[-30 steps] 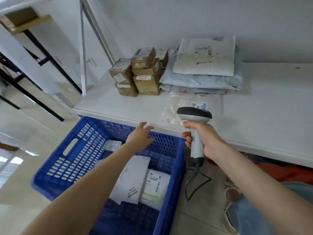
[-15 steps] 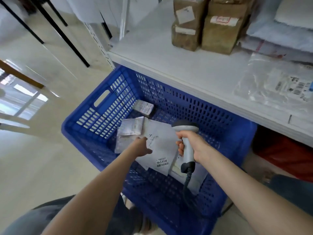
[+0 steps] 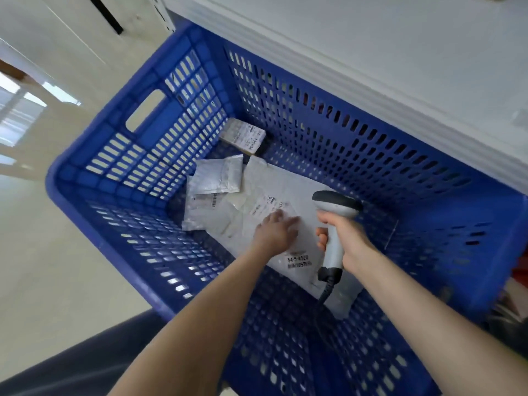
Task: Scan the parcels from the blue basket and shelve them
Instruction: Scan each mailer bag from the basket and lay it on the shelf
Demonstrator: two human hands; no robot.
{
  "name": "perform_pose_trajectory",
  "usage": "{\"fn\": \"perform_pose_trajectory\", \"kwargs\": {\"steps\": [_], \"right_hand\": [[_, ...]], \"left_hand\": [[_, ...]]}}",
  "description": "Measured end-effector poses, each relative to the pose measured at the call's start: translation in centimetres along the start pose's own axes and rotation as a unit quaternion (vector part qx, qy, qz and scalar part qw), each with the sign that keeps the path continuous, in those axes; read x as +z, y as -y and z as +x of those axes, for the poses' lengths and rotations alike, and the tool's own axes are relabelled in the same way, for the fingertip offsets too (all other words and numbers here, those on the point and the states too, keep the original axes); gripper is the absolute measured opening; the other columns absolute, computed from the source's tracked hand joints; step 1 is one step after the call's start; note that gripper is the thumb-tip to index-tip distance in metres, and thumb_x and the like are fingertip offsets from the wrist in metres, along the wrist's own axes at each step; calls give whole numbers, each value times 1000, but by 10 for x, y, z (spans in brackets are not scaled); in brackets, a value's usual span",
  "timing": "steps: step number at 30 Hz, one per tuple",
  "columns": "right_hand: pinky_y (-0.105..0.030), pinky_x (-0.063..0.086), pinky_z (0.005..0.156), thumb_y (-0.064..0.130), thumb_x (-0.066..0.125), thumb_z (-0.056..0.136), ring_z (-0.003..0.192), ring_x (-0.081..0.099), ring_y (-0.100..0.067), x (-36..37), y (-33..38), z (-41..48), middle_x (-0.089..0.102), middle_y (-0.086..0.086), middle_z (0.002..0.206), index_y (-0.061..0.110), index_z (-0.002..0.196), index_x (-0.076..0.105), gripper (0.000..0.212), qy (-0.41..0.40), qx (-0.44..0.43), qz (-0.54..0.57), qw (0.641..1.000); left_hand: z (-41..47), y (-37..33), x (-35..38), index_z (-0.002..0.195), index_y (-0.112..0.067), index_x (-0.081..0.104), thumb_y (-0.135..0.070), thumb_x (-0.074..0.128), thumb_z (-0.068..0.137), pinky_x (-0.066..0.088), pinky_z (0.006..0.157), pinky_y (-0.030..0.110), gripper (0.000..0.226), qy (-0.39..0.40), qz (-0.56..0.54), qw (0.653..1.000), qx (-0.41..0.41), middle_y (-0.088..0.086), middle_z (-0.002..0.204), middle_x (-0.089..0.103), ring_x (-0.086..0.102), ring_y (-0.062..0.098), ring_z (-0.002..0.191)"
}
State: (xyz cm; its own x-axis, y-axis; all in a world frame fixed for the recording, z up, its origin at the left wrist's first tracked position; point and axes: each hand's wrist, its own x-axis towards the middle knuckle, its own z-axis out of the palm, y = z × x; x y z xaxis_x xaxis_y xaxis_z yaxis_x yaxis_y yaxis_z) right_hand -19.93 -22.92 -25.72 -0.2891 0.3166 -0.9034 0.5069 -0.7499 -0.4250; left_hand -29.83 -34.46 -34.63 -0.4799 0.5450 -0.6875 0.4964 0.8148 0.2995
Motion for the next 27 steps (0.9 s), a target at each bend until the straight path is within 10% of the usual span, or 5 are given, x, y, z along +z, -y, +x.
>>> {"fn": "perform_pose_trajectory", "kwargs": {"steps": [5, 9, 14, 20, 27], "right_hand": [[-25, 52, 53, 17, 70, 84, 50, 56, -12, -5, -5, 12, 64, -6, 63, 5, 82, 65, 13, -10, -11, -31, 999], [-31, 53, 64, 16, 70, 84, 58, 57, -13, -13, -15, 19, 64, -3, 69, 7, 82, 67, 10, -10, -22, -56, 998], [-33, 54, 66, 16, 70, 84, 61, 58, -14, -17, -20, 23, 64, -4, 70, 8, 82, 67, 8, -18, -23, -57, 998], [-25, 51, 54, 14, 70, 84, 54, 58, -12, -21, -12, 0, 64, -3, 67, 7, 77, 66, 11, -3, -29, -35, 999], [-25, 47, 52, 9, 68, 86, 50, 53, -13, -27, 19, -79, 61, -4, 68, 8, 78, 63, 9, -3, -116, 36, 993]], "left_hand": [[-5, -7, -7, 140, -25, 47, -11, 44, 95, 44, 96, 31, 47, -34, -120, 989, 84, 3, 132, 58, 56, 19, 118], [-2, 28, -27, 142, -22, 37, -20, 62, 88, 48, 95, 39, 60, -212, -73, 973, -52, 9, 140, 42, 46, 24, 124], [12, 71, -44, 152, -11, 12, -41, 78, 75, 38, 107, 46, 106, -97, -153, 957, -225, 19, 149, 31, 37, 34, 134], [-1, 68, -59, 134, -10, 52, -19, 71, 83, 52, 94, 43, 55, -97, -306, 927, -193, 11, 127, 59, 61, 28, 108], [-90, 55, -147, 117, -18, 64, -18, 61, 90, 51, 86, 35, 27, -125, -213, 964, -99, 7, 113, 63, 60, 23, 98]]}}
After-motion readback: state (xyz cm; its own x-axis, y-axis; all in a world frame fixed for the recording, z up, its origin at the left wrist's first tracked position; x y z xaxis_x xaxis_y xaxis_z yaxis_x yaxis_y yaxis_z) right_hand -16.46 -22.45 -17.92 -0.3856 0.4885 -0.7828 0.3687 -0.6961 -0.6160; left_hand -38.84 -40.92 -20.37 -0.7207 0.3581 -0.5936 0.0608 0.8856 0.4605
